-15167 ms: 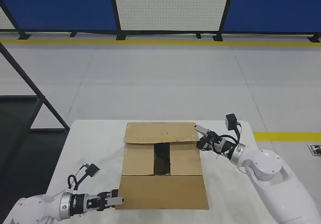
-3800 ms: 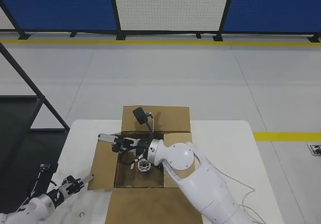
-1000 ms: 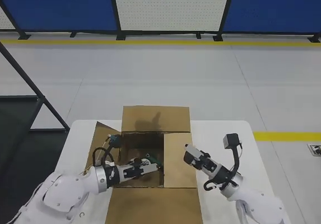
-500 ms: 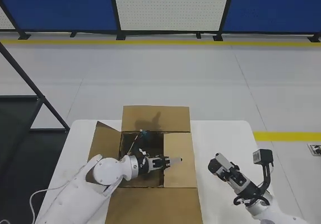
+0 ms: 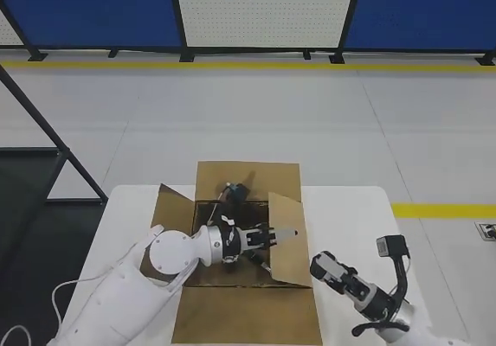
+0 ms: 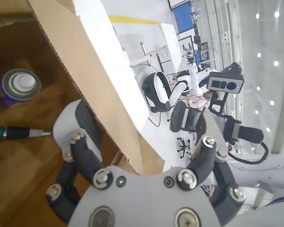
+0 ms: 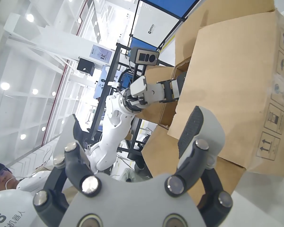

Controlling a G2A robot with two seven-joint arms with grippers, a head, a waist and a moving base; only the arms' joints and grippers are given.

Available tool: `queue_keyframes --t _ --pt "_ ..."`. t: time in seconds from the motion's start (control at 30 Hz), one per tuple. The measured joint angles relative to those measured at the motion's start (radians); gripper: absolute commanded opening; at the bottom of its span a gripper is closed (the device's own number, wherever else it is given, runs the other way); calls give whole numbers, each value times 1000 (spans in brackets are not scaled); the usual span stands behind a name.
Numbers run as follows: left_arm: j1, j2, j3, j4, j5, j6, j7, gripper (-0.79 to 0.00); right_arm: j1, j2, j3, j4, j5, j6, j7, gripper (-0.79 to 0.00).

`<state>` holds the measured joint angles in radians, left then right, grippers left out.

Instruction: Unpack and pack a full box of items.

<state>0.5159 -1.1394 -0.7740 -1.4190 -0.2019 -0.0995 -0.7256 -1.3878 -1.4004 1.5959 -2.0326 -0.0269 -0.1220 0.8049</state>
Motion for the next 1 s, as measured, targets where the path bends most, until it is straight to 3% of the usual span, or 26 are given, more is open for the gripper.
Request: queue_keyframes --t 0.13,0.33,0.67,1.0 --pt "-16 -12 1 -16 3 16 22 0 4 7 -15 -19 -6 -12 20 0" --pt "-71 -56 52 34 -28 11 62 0 -22 20 -3 -72 12 -35 51 0" --pt "-193 -168 179 189 -103 -47 107 0 -73 34 7 -155 -72 42 -39 0" --pt "-275 -267 243 367 -156 -103 95 0 -28 45 -36 -154 -152 139 -92 0"
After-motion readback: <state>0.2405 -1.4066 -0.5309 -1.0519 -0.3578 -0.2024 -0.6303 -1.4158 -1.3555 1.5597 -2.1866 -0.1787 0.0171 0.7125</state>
